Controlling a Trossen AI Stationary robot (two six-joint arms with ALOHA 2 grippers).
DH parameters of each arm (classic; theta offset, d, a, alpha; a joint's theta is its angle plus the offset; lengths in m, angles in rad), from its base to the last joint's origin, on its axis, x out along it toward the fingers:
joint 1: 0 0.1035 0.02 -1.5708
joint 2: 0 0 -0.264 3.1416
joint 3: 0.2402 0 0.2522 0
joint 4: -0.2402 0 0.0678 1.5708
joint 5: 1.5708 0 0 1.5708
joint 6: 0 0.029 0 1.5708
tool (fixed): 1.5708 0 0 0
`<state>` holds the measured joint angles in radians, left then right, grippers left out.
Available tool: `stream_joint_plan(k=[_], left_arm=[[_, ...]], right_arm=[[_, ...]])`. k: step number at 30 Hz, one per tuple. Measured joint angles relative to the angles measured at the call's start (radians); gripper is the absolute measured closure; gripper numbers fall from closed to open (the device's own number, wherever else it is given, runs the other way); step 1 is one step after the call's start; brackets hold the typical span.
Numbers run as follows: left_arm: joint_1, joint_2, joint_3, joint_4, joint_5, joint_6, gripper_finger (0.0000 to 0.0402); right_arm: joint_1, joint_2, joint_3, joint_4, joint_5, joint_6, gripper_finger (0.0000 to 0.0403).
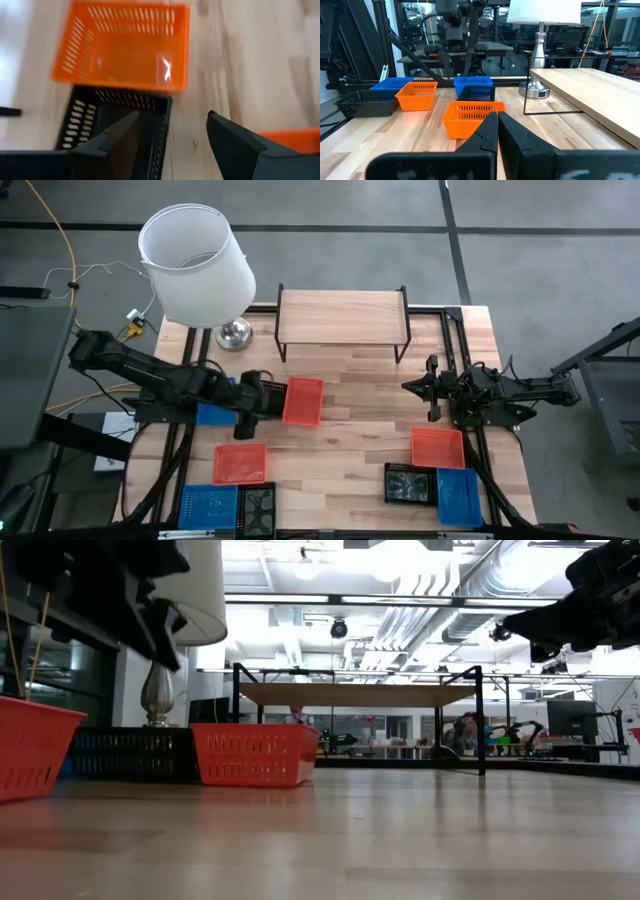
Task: Stack baskets on shelf by color
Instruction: Put the top black bin on the shelf
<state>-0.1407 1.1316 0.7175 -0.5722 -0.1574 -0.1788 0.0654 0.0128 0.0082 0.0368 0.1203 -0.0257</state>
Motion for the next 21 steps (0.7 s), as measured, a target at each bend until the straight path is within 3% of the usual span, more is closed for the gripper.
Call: stream_joint_plan(k=[8,21], left_arm=[[-0.040,0.177,0.003,-0.050,-0.006,-0.001,0.0185],[-0.057,0.387,0.002,-0.051,-0.105,-0.045,0.0189]], right_arm=[[0.000,0.000,0.000,0.000,0.000,0.000,0.0402],[0.000,0.000,0.000,0.000,0.000,0.000,0.0402]])
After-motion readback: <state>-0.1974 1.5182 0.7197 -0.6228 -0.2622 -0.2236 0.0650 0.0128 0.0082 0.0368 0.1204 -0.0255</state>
